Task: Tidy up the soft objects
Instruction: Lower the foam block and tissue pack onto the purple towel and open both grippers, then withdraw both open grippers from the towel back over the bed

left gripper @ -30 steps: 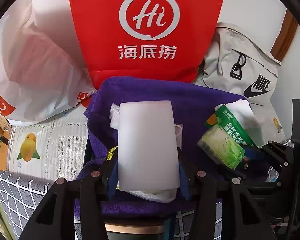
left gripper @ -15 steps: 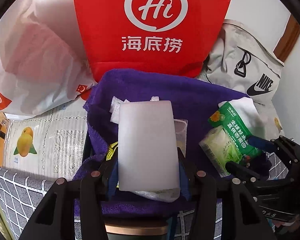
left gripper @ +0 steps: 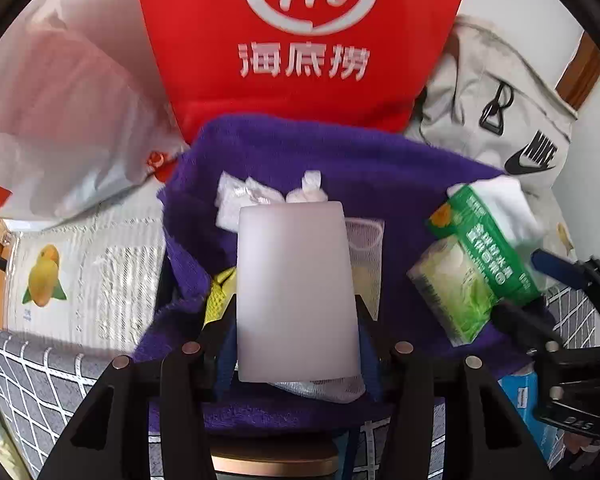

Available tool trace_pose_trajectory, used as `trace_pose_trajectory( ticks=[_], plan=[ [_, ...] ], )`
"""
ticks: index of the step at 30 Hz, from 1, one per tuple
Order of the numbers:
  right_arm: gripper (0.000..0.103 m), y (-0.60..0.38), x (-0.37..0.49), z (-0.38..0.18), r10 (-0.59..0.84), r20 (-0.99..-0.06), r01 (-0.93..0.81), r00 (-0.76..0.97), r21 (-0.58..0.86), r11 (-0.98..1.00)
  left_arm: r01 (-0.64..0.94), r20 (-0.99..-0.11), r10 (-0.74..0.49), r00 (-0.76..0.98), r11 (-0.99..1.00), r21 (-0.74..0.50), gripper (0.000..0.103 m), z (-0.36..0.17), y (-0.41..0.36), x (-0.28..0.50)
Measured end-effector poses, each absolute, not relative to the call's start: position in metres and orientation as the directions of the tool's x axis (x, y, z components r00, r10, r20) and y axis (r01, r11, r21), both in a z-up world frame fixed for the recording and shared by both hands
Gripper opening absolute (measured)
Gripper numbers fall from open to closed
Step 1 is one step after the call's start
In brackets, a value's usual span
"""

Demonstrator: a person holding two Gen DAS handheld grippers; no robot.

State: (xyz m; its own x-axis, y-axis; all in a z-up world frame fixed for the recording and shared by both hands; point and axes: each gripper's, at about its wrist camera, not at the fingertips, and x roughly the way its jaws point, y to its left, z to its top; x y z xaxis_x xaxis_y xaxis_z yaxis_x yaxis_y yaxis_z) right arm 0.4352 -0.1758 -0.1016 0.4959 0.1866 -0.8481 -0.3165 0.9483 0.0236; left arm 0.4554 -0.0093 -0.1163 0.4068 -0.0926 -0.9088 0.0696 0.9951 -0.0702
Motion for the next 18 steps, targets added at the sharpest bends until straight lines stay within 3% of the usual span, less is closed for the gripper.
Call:
trace_pose_trajectory(
  ticks=[3,6,18],
  plan=[
    [0.079,-0.177,0.435,-0.099,0.208,-0.840,-0.325,0.502,0.040,0.945,0.073,-0.910,-0.081,0.407,0.996,-0.056,0.053,-0.115,-0.012,0.455],
    [0.082,-0.179,0.433,-0.096,0.235,-0.830,-0.331,0.507,0.064,0.941,0.083,-0.912,-0.076,0.403,0.996,-0.046,0.073,-0.115,-0.015,0.454],
    [0.083,-0.181,0.418,-0.070,0.156,-0.816,-0.274,0.557,-0.004,0.962,0.114,-0.889,-0.105,0.446,0.992,-0.060,0.074,-0.084,-0.020,0.435]
  ],
)
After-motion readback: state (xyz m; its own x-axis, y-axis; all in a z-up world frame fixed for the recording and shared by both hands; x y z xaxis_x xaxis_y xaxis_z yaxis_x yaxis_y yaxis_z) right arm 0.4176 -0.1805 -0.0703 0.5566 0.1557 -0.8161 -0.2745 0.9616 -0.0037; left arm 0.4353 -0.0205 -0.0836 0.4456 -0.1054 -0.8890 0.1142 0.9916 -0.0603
